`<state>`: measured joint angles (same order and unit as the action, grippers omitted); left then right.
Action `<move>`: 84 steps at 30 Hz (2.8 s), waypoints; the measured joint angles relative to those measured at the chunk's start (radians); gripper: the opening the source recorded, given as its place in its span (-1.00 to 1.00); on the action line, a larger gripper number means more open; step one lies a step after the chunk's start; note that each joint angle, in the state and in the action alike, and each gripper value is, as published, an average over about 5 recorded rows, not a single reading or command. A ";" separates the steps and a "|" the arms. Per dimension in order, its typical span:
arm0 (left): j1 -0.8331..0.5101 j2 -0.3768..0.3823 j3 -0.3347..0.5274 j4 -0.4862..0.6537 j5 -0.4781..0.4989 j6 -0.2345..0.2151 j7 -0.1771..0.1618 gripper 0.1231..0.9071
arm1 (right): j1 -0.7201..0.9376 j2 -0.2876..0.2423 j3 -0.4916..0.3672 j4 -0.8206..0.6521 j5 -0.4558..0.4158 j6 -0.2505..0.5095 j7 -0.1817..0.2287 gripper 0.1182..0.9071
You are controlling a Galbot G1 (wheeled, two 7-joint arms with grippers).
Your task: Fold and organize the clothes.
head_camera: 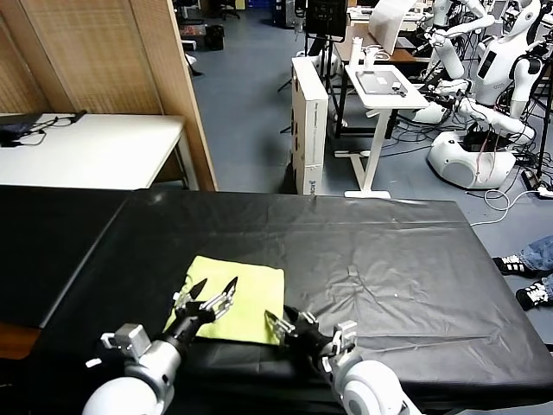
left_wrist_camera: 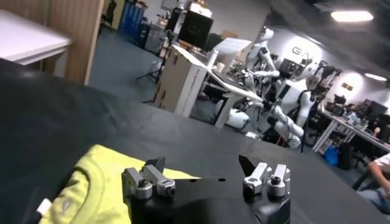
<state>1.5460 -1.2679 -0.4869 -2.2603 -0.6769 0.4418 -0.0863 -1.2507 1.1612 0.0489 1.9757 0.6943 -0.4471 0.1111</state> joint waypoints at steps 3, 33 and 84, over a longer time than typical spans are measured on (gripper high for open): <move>0.004 -0.004 -0.008 0.000 0.004 0.000 0.000 1.00 | -0.001 -0.001 0.004 0.000 0.001 0.000 0.000 -0.34; -0.014 0.005 -0.067 0.045 0.005 -0.074 -0.014 1.00 | -0.100 -0.178 0.247 0.157 -0.013 -0.221 0.098 -0.60; 0.568 0.142 -0.368 -0.070 0.139 -0.370 0.014 1.00 | -0.881 -0.033 0.550 0.390 -0.558 0.616 0.116 1.00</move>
<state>2.1145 -1.1260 -0.8553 -2.3303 -0.5381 0.0714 -0.0727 -2.1314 1.1281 0.5991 2.3655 0.1367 0.1692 0.2274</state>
